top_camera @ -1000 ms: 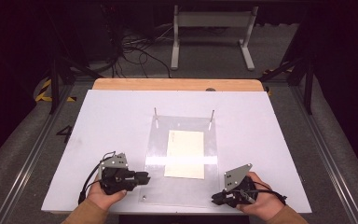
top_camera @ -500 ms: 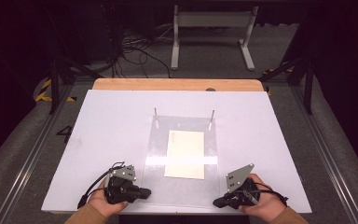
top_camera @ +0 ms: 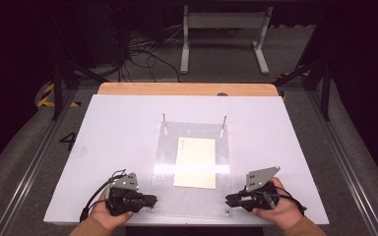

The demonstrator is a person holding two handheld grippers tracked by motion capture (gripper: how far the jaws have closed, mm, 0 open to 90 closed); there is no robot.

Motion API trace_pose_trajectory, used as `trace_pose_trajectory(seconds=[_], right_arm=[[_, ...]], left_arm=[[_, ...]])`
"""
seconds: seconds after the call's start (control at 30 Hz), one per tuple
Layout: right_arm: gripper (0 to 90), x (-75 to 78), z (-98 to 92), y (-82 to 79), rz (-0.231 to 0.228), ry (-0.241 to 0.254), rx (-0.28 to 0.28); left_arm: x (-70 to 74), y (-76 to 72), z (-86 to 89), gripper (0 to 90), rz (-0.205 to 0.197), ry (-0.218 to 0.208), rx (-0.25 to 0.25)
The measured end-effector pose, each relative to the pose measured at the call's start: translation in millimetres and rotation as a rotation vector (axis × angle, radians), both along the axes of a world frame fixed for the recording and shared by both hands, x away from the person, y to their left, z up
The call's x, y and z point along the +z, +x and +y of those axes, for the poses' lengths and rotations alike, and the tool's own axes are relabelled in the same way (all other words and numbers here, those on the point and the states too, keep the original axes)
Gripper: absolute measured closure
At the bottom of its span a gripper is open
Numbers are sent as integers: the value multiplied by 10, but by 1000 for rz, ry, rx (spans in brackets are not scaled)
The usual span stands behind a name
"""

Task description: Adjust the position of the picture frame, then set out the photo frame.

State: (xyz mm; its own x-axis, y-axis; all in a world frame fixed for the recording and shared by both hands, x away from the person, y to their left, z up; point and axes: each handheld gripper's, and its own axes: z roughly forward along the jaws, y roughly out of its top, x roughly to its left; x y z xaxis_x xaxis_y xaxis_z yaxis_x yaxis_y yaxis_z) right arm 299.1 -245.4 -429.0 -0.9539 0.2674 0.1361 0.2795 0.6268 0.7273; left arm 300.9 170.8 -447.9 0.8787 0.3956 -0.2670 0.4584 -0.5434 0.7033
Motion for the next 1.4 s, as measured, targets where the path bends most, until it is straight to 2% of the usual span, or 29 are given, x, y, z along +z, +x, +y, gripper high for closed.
trace_pose_trajectory(seconds=[0.07, 0.13, 0.2, 0.43, 0.47, 0.57, 0.67, 0.7, 0.8, 0.87, 1.0, 1.03, 1.07, 1.13, 1.17, 1.2, 1.3, 1.4], right_arm=[[780, 58, -52, 64, -15, 57, -67], [779, 119, -99, 137, -41, 89, -123], [749, 179, -136, 207, -71, 103, -179], [675, 340, -198, 539, -145, 139, -337], [672, 344, -191, 589, -145, 152, -348], [655, 354, -160, 728, -176, 169, -387], [648, 342, -143, 853, -197, 207, -405], [651, 336, -143, 899, -218, 213, -413], [665, 321, -159, 1031, -308, 182, -422], [656, 275, -173, 1156, -297, 207, -460], [646, 188, -127, 1353, -298, 173, -522], [642, 167, -108, 1395, -313, 164, -550], [643, 140, -96, 1454, -307, 161, -581], [656, 119, -86, 1506, -306, 149, -592], [707, 79, -70, 1613, -315, 123, -609], [707, 79, -70, 1613, -315, 123, -609], [733, 8, -33, 1754, -310, 105, -620], [722, -19, -8, 1803, -313, 102, -623]], left_arm=[[33, 24, 42, 820, -23, -30, 36], [62, 49, 83, 809, -43, -58, 73], [87, 69, 125, 804, -63, -91, 112], [113, 149, 210, 782, -95, -139, 193], [117, 150, 217, 776, -93, -149, 206], [130, 166, 249, 763, -121, -163, 238], [129, 175, 269, 747, -125, -167, 273], [125, 186, 278, 743, -133, -169, 278], [107, 201, 297, 730, -124, -181, 298], [100, 196, 305, 724, -124, -180, 307], [95, 185, 344, 720, -128, -181, 317], [90, 180, 349, 719, -125, -181, 329], [84, 186, 358, 719, -128, -179, 325], [77, 187, 361, 718, -129, -175, 329], [70, 182, 356, 718, -123, -175, 334], [65, 183, 354, 718, -123, -174, 332], [54, 178, 350, 719, -126, -166, 329], [45, 182, 352, 719, -121, -166, 323]])
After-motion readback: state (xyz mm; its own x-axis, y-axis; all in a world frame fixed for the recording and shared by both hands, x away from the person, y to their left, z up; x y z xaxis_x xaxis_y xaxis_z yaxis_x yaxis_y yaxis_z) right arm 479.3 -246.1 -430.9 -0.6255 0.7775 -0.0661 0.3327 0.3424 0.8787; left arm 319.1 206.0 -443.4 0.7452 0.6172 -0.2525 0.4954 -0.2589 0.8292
